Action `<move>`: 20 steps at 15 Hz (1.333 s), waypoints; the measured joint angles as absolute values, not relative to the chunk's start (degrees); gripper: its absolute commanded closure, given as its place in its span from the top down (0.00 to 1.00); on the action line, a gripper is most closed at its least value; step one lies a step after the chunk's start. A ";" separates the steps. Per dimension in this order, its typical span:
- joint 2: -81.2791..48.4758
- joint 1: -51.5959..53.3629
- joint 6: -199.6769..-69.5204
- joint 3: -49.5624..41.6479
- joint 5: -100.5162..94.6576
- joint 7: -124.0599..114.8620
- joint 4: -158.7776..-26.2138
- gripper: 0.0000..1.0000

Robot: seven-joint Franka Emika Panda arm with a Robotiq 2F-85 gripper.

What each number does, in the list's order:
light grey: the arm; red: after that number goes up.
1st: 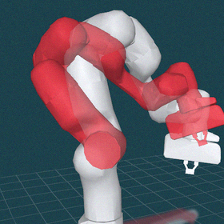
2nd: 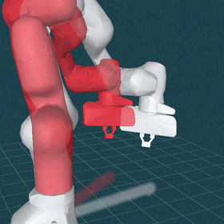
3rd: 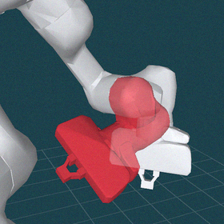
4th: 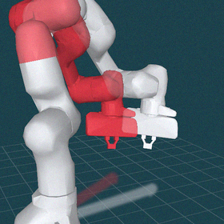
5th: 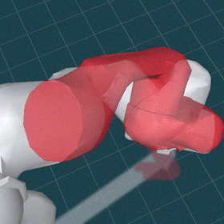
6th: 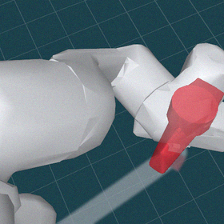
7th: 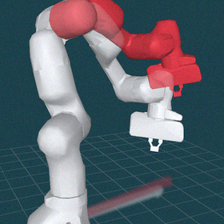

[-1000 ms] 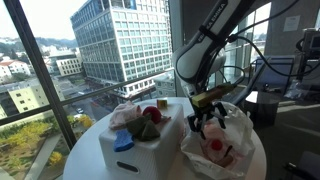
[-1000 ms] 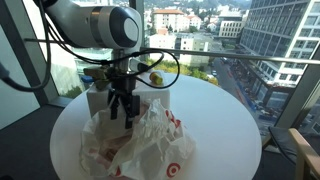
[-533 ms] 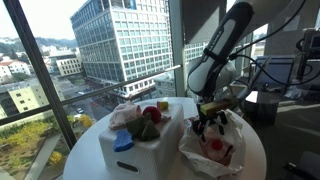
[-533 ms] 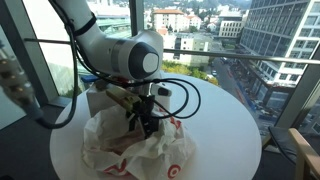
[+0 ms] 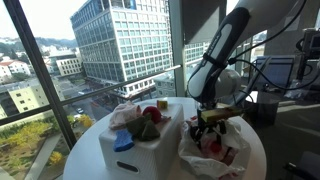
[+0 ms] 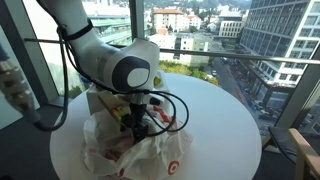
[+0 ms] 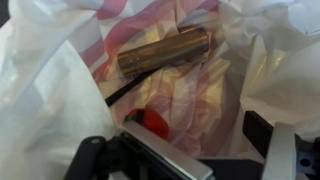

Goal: Remove the items from the plastic bag and put them on the white basket

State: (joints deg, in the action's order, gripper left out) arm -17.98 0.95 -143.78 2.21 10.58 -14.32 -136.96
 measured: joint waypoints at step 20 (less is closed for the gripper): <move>-19.94 11.68 -158.72 -9.48 0.14 -40.32 -141.82 0.75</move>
